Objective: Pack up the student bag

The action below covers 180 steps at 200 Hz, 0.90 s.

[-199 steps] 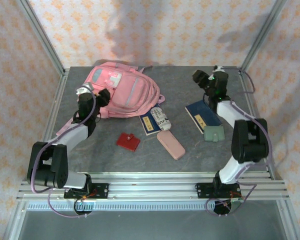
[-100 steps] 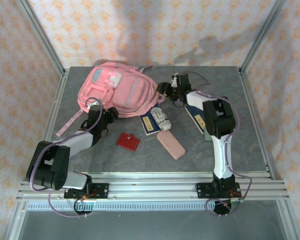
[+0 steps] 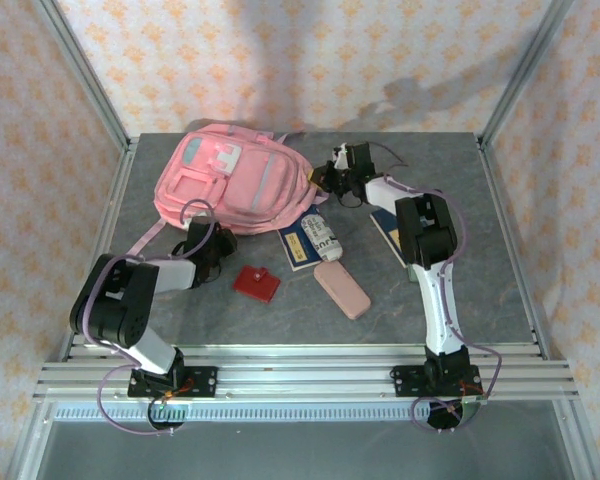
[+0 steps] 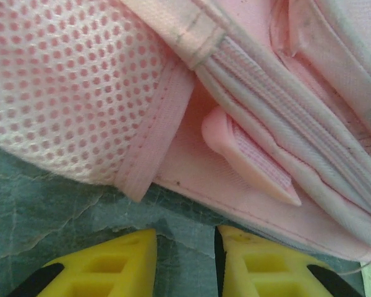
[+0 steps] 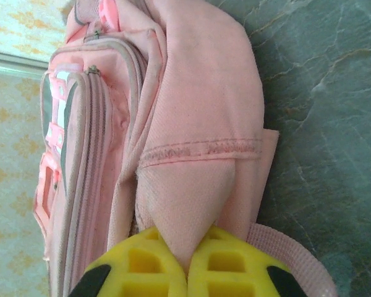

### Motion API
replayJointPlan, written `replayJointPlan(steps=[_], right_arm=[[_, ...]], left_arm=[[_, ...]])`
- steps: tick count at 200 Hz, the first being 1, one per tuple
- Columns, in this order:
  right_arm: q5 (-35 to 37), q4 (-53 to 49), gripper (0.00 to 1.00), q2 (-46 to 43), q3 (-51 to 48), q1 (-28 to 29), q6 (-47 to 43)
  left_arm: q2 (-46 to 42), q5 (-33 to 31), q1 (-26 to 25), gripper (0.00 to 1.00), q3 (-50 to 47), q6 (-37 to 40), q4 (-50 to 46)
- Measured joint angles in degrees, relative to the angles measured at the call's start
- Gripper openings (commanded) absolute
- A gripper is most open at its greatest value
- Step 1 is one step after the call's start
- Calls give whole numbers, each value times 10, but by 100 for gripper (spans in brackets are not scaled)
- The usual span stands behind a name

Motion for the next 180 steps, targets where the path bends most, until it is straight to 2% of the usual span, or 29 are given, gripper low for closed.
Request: replayJointPlan(steps=[35, 104, 148, 180], right_arm=[[-7, 61, 0, -68, -110, 0, 35], [12, 178, 0, -339, -355, 29, 110], [62, 178, 0, -431, -424, 62, 110], [103, 167, 0, -438, -428, 129, 103]], left_arm=[[5, 0, 0, 30, 4, 0, 1], [6, 0, 0, 30, 25, 2, 11], [33, 3, 13, 30, 85, 9, 5], [45, 0, 52, 32, 132, 18, -22]])
